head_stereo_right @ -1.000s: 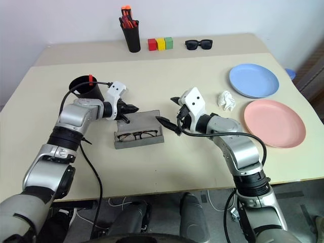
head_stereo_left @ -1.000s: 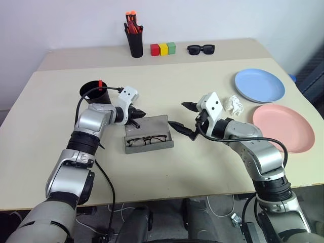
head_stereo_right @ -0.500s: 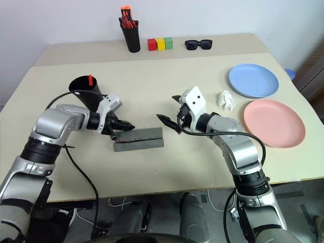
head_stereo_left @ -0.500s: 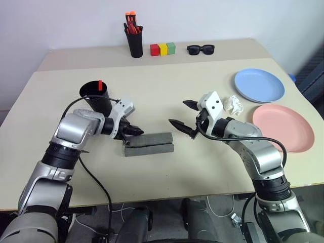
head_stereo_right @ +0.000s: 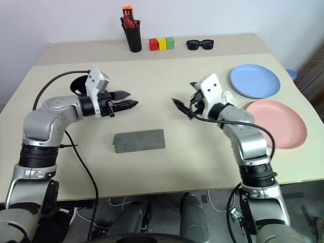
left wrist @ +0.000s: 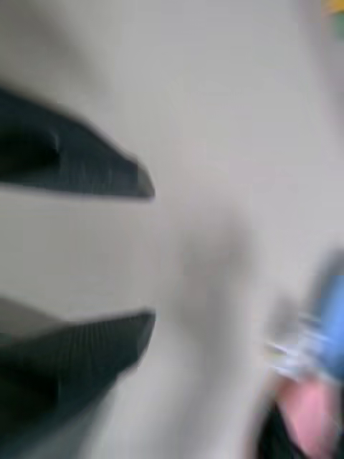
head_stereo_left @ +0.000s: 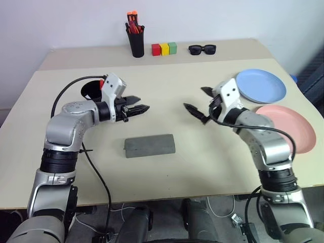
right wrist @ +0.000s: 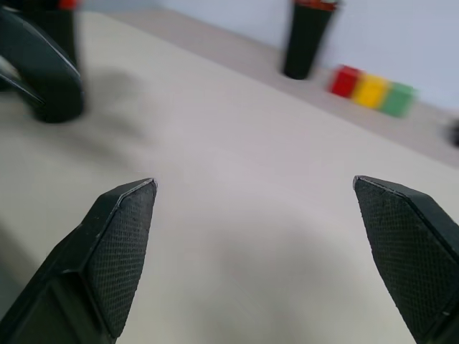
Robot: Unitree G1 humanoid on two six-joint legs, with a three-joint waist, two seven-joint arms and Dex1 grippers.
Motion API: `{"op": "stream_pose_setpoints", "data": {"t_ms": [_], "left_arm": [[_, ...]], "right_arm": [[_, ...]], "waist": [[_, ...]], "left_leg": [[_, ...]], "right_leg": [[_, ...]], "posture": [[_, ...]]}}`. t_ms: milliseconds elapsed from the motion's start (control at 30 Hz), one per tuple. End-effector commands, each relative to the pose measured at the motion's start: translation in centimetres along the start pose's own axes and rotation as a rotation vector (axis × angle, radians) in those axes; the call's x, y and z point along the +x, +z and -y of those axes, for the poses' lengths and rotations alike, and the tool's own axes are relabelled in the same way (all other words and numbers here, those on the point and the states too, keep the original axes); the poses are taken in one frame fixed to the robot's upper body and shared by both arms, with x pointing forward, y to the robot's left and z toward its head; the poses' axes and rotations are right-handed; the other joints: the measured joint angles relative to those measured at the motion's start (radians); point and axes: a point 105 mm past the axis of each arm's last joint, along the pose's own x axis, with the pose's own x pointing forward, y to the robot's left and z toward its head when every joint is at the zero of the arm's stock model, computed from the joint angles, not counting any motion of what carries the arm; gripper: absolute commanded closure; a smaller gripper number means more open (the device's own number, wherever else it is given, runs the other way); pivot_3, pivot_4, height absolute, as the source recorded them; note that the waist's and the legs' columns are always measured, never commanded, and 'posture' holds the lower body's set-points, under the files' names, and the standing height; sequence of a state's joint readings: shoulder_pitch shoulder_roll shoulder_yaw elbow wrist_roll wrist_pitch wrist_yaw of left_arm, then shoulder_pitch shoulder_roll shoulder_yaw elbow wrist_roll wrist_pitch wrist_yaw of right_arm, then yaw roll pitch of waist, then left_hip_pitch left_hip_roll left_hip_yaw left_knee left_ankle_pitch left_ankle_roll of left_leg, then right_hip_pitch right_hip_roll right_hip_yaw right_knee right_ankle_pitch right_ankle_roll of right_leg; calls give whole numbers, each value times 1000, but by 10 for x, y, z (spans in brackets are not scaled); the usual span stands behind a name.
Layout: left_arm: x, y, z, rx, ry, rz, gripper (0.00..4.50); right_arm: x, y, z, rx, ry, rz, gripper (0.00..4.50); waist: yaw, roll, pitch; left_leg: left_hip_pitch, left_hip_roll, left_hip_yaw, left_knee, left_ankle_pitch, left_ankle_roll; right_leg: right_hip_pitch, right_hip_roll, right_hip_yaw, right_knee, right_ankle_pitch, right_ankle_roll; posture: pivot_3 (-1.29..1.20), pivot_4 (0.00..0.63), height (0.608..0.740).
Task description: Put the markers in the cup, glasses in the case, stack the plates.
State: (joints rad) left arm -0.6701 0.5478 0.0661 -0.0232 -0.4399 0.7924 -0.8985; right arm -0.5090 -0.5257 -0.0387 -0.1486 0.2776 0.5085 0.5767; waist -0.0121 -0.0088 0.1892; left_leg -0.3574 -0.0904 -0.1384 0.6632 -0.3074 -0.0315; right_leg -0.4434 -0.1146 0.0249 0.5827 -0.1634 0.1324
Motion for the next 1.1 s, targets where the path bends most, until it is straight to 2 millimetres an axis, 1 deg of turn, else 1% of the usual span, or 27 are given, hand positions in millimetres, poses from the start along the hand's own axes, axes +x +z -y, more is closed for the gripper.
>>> {"op": "stream_pose_setpoints", "data": {"t_ms": [33,67,133,200,233,267,300,333,400,500,600,667,767,833,867,933,1033,1100], "left_arm": [[-15,9,6,71,-83,62,47],[-16,6,5,87,-89,54,47],[-17,10,3,105,-115,81,47],[-16,15,8,100,-174,115,47],[-16,16,11,93,-200,122,47],[-16,16,14,73,-232,123,47],[-17,10,19,76,-270,95,47],[-19,7,23,88,-299,73,47],[-20,5,29,85,-354,74,47],[-21,7,34,73,-389,99,47],[-22,9,37,68,-402,123,0],[-22,7,37,78,-398,118,0],[-21,6,36,80,-382,117,0],[-22,5,35,80,-381,122,0],[-22,6,34,75,-380,125,0],[-23,8,32,77,-372,142,0],[-23,9,30,74,-360,155,0],[-22,10,29,73,-351,165,0]], "right_arm": [[-38,-3,52,-88,-163,-127,0],[-47,-9,63,-98,-203,-182,0],[-75,-29,83,-98,-284,-330,0],[-99,-49,91,-84,-328,-452,0],[-106,-55,92,-80,-340,-488,0],[-114,-62,93,-51,-357,-526,0],[-121,-69,91,3,-369,-551,0],[-126,-73,88,32,-370,-570,0],[-129,-76,85,95,-377,-569,0],[-134,-85,84,111,-390,-606,0],[-141,-98,80,143,-392,-651,872],[-143,-102,79,164,-395,-662,1840],[-147,-109,80,140,-399,-695,3435],[-147,-108,80,151,-393,-687,4446],[-147,-107,82,150,-396,-681,4446],[-149,-99,91,112,-426,-673,4446],[-149,-84,107,87,-475,-636,4446],[-148,-69,121,48,-530,-600,4446]], "waist": [[1,0,0],[2,0,0],[6,0,0],[5,0,0],[3,-1,0],[0,-1,0],[-4,0,0],[-6,0,0],[-9,0,0],[-4,0,0],[2,0,0],[3,0,0],[2,0,0],[0,0,0],[0,-1,0],[0,-1,0],[1,0,0],[1,0,0]], "left_leg": [[0,0,0,0,0,0],[0,0,0,0,0,0],[0,0,0,0,0,0],[0,0,1,0,0,1],[1,0,1,0,0,1],[1,0,1,0,0,1],[1,0,2,0,0,1],[1,0,2,0,0,1],[1,1,3,0,0,1],[2,1,2,1,0,1],[1,1,2,1,0,1],[1,1,2,1,0,1],[1,1,2,2,0,1],[1,1,2,2,0,1],[2,1,2,2,0,1],[2,1,2,2,0,1],[1,1,2,2,0,1],[2,1,2,2,0,1]], "right_leg": [[0,0,0,0,0,0],[0,0,0,0,0,0],[0,0,0,0,0,0],[1,0,0,-1,0,0],[2,0,0,-1,0,0],[2,0,0,-1,0,0],[2,0,0,-1,0,0],[2,0,0,-1,0,0],[2,0,1,-1,0,0],[2,0,1,0,0,0],[2,0,1,-1,0,0],[3,0,1,-1,0,0],[3,0,1,-1,0,0],[3,0,1,-1,0,0],[3,0,1,-1,0,0],[3,0,1,-1,0,0],[3,0,1,-1,0,0],[3,0,1,-1,0,0]], "posture": [[0,150,740],[0,150,740],[0,150,740],[0,150,740],[0,150,740],[0,150,740],[0,150,740],[0,150,740],[0,150,740],[0,150,740],[0,150,740],[0,150,740],[0,150,740],[0,150,740],[0,150,740],[0,150,740],[0,150,740],[0,150,740]]}}
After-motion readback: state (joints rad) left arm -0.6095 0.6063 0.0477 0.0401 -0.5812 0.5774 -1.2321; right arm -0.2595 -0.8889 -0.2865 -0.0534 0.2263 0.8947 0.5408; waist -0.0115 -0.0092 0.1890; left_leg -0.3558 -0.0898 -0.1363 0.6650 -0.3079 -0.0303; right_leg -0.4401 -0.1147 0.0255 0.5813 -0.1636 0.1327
